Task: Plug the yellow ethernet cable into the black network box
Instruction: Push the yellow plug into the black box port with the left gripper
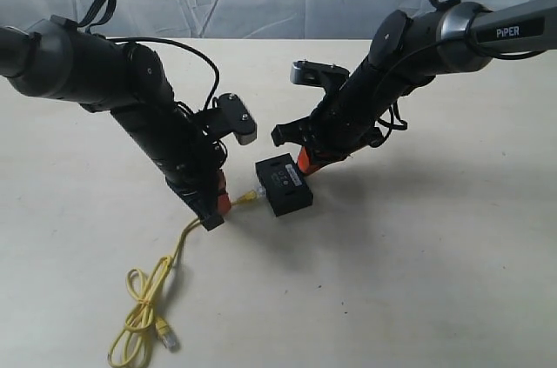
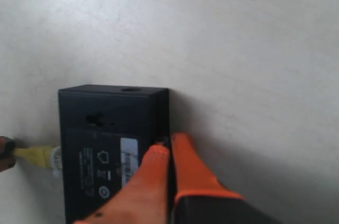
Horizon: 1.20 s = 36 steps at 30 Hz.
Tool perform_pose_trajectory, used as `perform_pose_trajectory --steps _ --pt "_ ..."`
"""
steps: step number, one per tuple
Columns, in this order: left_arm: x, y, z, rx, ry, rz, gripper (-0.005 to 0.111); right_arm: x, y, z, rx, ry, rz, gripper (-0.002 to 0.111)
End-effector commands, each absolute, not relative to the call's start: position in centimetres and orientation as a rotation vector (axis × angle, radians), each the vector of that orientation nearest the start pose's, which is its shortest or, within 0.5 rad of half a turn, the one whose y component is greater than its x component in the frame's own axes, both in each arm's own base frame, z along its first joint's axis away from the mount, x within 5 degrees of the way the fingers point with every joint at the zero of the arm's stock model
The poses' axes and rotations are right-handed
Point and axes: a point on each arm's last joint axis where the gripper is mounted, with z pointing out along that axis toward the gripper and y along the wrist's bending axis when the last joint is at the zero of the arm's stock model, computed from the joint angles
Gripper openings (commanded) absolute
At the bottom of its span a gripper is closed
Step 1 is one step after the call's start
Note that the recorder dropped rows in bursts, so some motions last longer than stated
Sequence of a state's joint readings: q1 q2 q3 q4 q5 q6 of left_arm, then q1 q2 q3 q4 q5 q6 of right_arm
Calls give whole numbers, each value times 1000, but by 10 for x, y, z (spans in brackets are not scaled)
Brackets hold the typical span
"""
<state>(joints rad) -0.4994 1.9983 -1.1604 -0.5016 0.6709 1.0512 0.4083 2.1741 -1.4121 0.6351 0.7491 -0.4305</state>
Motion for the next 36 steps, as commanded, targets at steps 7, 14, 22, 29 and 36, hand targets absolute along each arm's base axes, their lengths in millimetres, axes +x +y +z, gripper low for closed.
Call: perform_pose_trajectory --steps 7,14,22,29,36 --pt "314 -202 124 1580 2376 -398 0 374 203 117 -585 2848 691 -1" --pt "315 -202 124 1586 2366 -393 0 374 203 117 -579 2848 697 -1" --pt "313 -205 125 1614 2325 -438 0 374 205 118 -546 2851 736 -1" --pt "316 -206 126 1577 2316 -431 0 370 205 118 -571 2874 761 -1" --pt "317 -207 126 1556 2315 -433 0 368 206 118 -563 2890 792 -1"
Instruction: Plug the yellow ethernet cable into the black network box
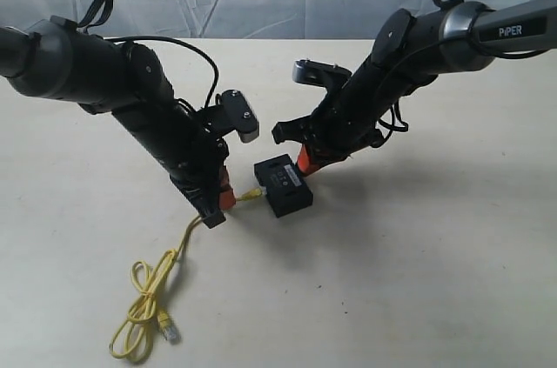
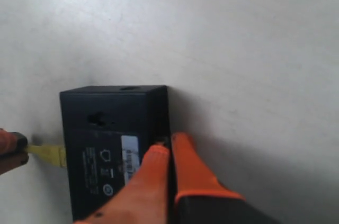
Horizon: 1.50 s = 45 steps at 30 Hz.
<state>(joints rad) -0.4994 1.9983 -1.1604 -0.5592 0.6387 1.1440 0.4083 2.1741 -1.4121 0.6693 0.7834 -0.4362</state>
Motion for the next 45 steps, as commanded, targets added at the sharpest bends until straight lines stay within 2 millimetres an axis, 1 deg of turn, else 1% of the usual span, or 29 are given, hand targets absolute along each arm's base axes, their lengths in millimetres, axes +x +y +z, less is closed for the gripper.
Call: perform_pose_trajectory --steps 1,5,11,13,17,19,21,23,24,25,26,27,28,29,30,31,32,33,34,35,36,37,39,41,43,45 --pt "317 -207 126 1556 2315 -433 0 369 206 118 -561 2887 789 -1" --pt "317 -207 126 1554 2314 -431 0 372 202 122 -557 2870 759 -1" --pt "317 -206 126 1565 2308 -417 1 383 176 130 -419 2889 560 -1" --pt "317 -206 126 1563 2310 -418 6 384 172 134 -415 2893 559 -1" --pt "318 -206 126 1579 2304 -405 25 384 169 142 -417 2877 555 -1" --pt "318 -204 126 1592 2302 -387 34 383 169 149 -416 2859 560 -1" --pt "319 -202 129 1598 2300 -354 38 382 169 159 -418 2843 566 -1" --pt "320 -198 139 1588 2307 -291 37 380 168 172 -425 2826 575 -1" --pt "321 -189 155 1510 2367 -234 34 376 163 188 -434 2812 581 -1" --pt "322 -183 163 1435 2418 -214 31 374 159 198 -444 2806 579 -1" --pt "323 -164 185 1250 2525 -163 19 366 150 216 -435 2788 583 -1" --pt "322 -155 195 1174 2570 -148 12 362 145 223 -425 2776 582 -1" --pt "320 -129 219 957 2649 -113 0 348 132 240 -400 2743 568 -1" --pt "317 -118 228 876 2664 -107 0 342 126 247 -396 2726 550 -1" --pt "309 -91 251 712 2676 -104 0 321 113 262 -435 2671 450 -1" --pt "303 -77 263 639 2665 -102 0 310 106 269 -464 2636 385 -1" --pt "286 -54 285 497 2627 -98 0 284 95 283 -478 2555 325 -1" --pt "271 -40 301 406 2573 -90 0 263 88 296 -469 2474 302 -1" --pt "257 -30 310 350 2530 -79 0 246 82 300 -439 2414 292 -1" --pt "238 -23 321 307 2450 -61 0 225 75 306 -401 2324 290 -1" --pt "223 -20 328 288 2379 -48 0 208 70 309 -383 2261 287 -1" --pt "204 -18 335 267 2283 -39 0 187 63 311 -365 2185 283 -1" --pt "171 -17 340 219 2122 -66 0 154 52 308 -337 2070 277 -1" --pt "147 -17 336 191 2042 -87 0 127 44 300 -326 1996 274 -1" --pt "134 -16 335 197 2033 -87 0 113 41 299 -318 1952 286 -1" --pt "124 -16 335 207 2037 -86 0 102 38 303 -313 1903 290 -1"
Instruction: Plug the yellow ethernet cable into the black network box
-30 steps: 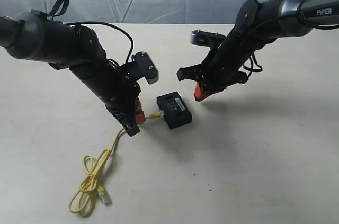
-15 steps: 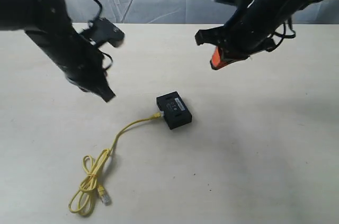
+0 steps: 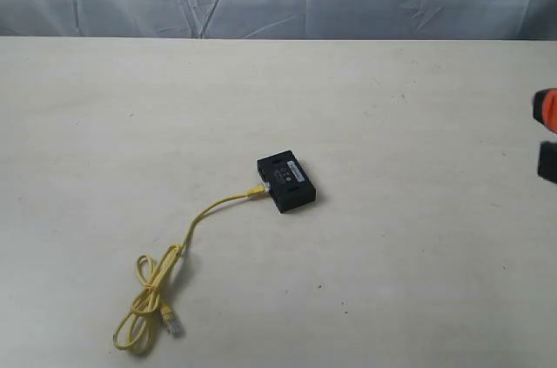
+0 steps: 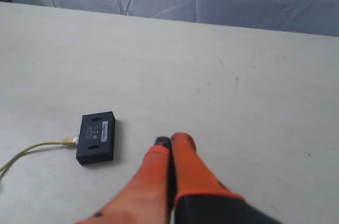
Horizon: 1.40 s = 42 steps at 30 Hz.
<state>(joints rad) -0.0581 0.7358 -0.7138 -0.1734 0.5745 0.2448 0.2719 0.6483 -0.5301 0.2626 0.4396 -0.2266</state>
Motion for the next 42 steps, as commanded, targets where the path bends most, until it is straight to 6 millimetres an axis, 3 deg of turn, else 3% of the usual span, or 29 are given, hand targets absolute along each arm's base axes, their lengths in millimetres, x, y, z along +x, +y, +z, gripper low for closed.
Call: perform_pose_trajectory --steps 1,14,22,27,34,42 --pt "121 -16 337 207 2023 -86 0 97 37 306 -313 1876 293 -1" --pt "110 -15 343 204 1968 -84 0 56 24 325 -242 1649 308 -1" --pt "110 -15 343 204 1968 -84 0 29 12 329 -130 1509 158 -1" --pt "110 -15 343 204 1968 -84 0 26 11 293 -104 1530 135 -1" --pt "110 -15 343 204 1968 -84 0 43 11 237 -114 1700 122 -1" --pt "110 -15 343 204 1968 -84 0 49 12 203 -170 1799 115 -1"
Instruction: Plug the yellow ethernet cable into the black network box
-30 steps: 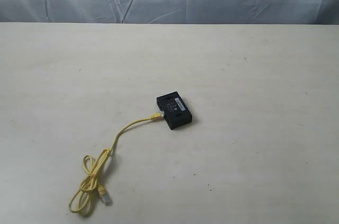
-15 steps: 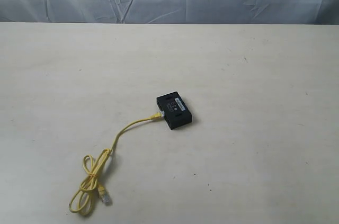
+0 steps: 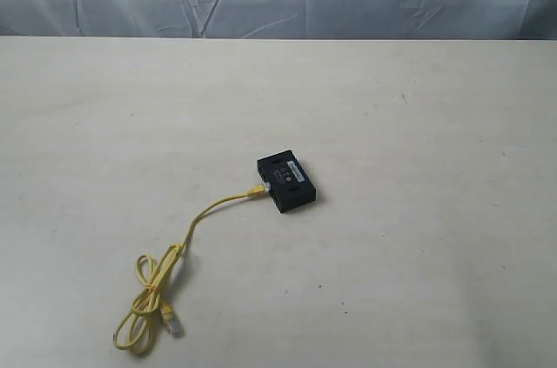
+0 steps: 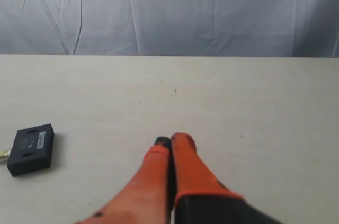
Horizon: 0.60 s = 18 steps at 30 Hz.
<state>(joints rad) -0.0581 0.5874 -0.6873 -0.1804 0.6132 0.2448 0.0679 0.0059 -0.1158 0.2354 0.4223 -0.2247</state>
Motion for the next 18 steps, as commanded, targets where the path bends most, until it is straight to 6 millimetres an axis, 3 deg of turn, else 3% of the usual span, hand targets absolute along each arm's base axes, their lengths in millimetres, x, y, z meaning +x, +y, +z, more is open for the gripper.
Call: perform_pose_trajectory --steps 1,13,18 --pt "110 -15 343 204 1968 -84 0 49 12 199 -178 1811 119 -1" --pt "110 -15 343 204 1968 -84 0 51 13 186 -189 1838 126 -1" --pt "110 -15 343 205 1968 -80 0 52 8 180 -82 1855 122 -1"
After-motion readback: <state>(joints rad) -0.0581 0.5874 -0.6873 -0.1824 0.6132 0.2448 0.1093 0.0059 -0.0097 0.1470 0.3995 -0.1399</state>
